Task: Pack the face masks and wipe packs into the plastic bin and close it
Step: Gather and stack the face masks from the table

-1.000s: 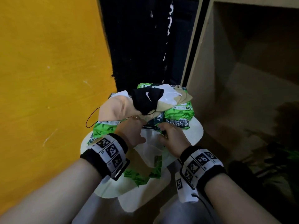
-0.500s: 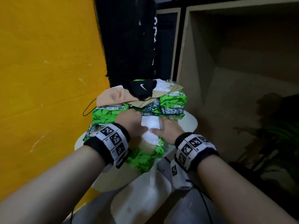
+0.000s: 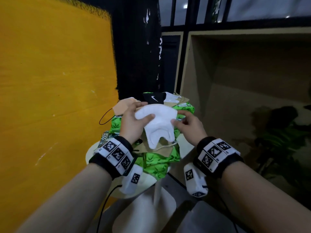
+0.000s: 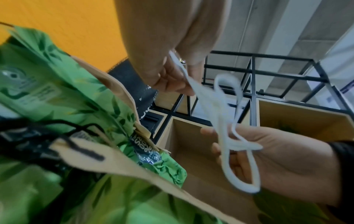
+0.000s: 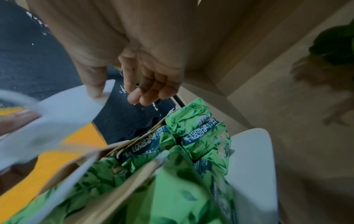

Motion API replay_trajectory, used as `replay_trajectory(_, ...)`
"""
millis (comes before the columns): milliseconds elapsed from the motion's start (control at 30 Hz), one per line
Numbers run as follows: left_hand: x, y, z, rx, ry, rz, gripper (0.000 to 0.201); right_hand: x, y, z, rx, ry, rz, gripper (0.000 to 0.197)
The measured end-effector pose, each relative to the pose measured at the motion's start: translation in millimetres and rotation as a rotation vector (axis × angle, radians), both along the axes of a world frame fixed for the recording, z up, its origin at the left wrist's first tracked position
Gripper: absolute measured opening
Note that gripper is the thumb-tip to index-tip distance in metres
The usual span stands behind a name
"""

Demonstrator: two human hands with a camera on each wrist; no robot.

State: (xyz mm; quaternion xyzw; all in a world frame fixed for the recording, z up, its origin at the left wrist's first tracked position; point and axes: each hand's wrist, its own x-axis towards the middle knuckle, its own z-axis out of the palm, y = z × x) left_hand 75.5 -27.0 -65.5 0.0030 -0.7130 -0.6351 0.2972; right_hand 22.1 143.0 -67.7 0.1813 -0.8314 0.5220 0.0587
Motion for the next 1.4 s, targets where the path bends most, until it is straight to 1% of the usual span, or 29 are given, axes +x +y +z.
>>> replay_trajectory(67,0,-1,1,0.081,0.022,-0.05,0.03,1,-3,3,-0.076,-0.031,0.052,0.028)
replay_trajectory(133,1,0,2,0.132,0.035,-0.065,0.031,4,-8,8,-0.135,-0.053,0.111,0.003)
replay_trajectory(167,2,3,3,0.155,0.048,-0.07,0.036,5,-10,11,-0.163,-0.065,0.125,0.009)
replay_trajectory(200,3,5,3,0.171,0.054,-0.075,0.045,6,-12,14,-0.203,-0.073,0.144,0.013)
replay_trajectory(233,3,6,3,0.179,0.063,-0.089,0.057,7,-15,16,-0.237,-0.083,0.156,0.013)
replay_trajectory(300,4,7,2,0.126,0.088,-0.103,0.08,10,-19,22,-0.303,-0.093,0.171,0.011)
replay_trajectory(333,4,9,3,0.088,0.106,-0.094,0.088,11,-20,24,-0.338,-0.101,0.172,0.013)
replay_trajectory(400,3,9,6,0.014,0.144,-0.056,0.094,11,-23,25,-0.395,-0.13,0.177,0.026)
replay_trajectory(467,0,9,9,-0.011,0.171,0.028,0.093,10,-24,22,-0.448,-0.196,0.213,0.034)
replay_trajectory(533,1,13,15,-0.026,0.19,0.098,0.092,14,-25,18,-0.465,-0.279,0.28,0.036)
replay_trajectory(600,1,13,17,-0.016,0.241,0.091,0.093,18,-24,13,-0.438,-0.312,0.35,0.034)
replay_trajectory(633,3,11,18,-0.03,0.255,0.109,0.091,21,-23,11,-0.402,-0.311,0.384,0.029)
replay_trajectory(700,7,4,18,-0.047,0.292,0.142,0.08,27,-21,7,-0.299,-0.318,0.446,0.017)
replay_trajectory(767,12,-6,12,-0.024,0.291,0.138,0.059,33,-17,1,-0.24,-0.355,0.48,0.015)
replay_trajectory(833,18,-14,4,-0.007,0.245,0.139,0.041,34,-13,-3,-0.319,-0.415,0.452,0.016)
replay_trajectory(867,21,-16,0,0.011,0.226,0.143,0.037,32,-12,-3,-0.385,-0.435,0.4,0.016)
replay_trajectory(900,22,-19,-4,0.039,0.208,0.151,0.035,29,-11,-5,-0.41,-0.415,0.324,0.016)
replay_trajectory(933,23,-20,-7,0.061,0.195,0.154,0.035,24,-10,-6,-0.34,-0.339,0.216,0.014)
replay_trajectory(967,24,-22,-9,0.076,0.18,0.156,0.034,18,-9,-8,-0.157,-0.217,0.094,0.009)
replay_trajectory(1000,25,-24,-12,0.088,0.165,0.152,0.032,15,-10,-8,0.081,-0.097,-0.002,0.006)
replay_trajectory(1033,25,-25,-14,0.093,0.145,0.145,0.03,13,-12,-9,0.309,-0.01,-0.059,0.019)
replay_trajectory(1067,25,-26,-16,0.089,0.125,0.135,0.03,13,-16,-11,0.469,0.014,-0.079,0.034)
replay_trajectory(1100,26,-27,-17,0.082,0.105,0.128,0.031,14,-20,-11,0.553,-0.007,-0.072,0.048)
replay_trajectory(1133,27,-28,-19,0.082,0.094,0.117,0.033,16,-25,-12,0.61,-0.035,-0.063,0.057)
replay_trajectory(1200,28,-29,-23,0.103,0.072,0.097,0.035,17,-34,-14,0.681,-0.069,-0.052,0.064)
replay_trajectory(1267,29,-30,-28,0.12,0.049,0.089,0.036,16,-38,-14,0.693,-0.095,-0.057,0.062)
replay_trajectory(1400,36,-29,-34,0.155,0.012,0.065,0.035,18,-44,-10,0.638,-0.158,-0.064,0.054)
